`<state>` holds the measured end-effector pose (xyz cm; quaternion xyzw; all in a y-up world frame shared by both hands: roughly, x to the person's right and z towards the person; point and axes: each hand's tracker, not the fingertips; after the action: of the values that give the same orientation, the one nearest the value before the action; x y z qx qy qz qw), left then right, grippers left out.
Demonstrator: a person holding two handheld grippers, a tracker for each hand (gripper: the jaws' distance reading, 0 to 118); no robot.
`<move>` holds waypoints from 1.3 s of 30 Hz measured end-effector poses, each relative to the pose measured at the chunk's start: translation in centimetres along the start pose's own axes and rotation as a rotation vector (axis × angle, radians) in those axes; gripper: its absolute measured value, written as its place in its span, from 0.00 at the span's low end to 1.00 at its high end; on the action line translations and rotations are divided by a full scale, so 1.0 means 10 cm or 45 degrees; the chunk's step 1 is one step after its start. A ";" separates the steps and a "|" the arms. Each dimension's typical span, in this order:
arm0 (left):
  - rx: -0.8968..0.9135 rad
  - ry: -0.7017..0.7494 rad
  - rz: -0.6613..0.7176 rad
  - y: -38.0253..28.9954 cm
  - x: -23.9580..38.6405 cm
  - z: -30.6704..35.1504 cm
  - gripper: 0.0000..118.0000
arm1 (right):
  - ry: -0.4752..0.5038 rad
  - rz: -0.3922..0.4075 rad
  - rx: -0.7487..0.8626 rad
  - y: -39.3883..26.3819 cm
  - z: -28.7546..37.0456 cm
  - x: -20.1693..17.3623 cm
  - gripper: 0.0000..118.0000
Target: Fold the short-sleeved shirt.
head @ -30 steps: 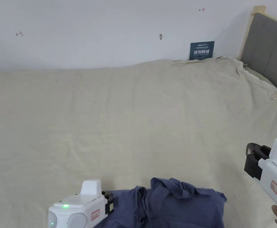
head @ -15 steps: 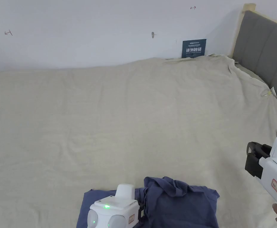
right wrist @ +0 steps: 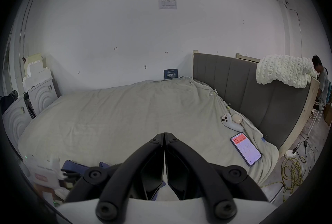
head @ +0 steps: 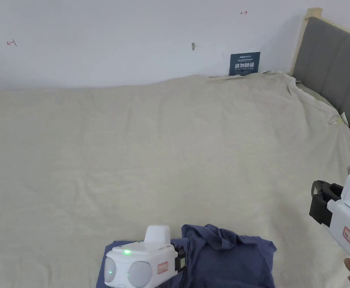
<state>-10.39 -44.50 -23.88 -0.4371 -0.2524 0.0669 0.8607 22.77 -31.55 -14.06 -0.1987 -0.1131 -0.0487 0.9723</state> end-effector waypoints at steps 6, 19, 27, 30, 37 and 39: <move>-0.016 -0.123 0.053 0.31 -0.52 0.64 0.00 | 0.012 0.013 0.009 0.04 -0.03 -0.05 0.00; -0.123 -0.133 0.379 0.21 -1.91 0.94 0.28 | 0.044 0.042 -0.008 0.07 -0.11 -0.27 0.00; -0.184 -0.171 0.432 -0.03 -2.20 0.58 0.76 | 0.040 0.064 -0.027 0.05 -0.08 -0.33 0.00; -0.210 -0.214 0.441 -0.07 -2.20 0.46 0.73 | 0.030 0.070 -0.035 0.04 -0.07 -0.34 0.00; -0.261 -0.309 0.429 -0.04 -2.13 0.31 0.50 | 0.018 0.079 -0.045 0.03 -0.04 -0.34 0.00; -0.270 -0.311 0.408 -0.03 -2.11 0.27 0.47 | 0.018 0.079 -0.045 0.04 -0.04 -0.33 0.00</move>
<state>-29.91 -49.82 -30.26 -0.5483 -0.2877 0.2283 0.7513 19.65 -31.19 -15.32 -0.2191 -0.0993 -0.0220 0.9704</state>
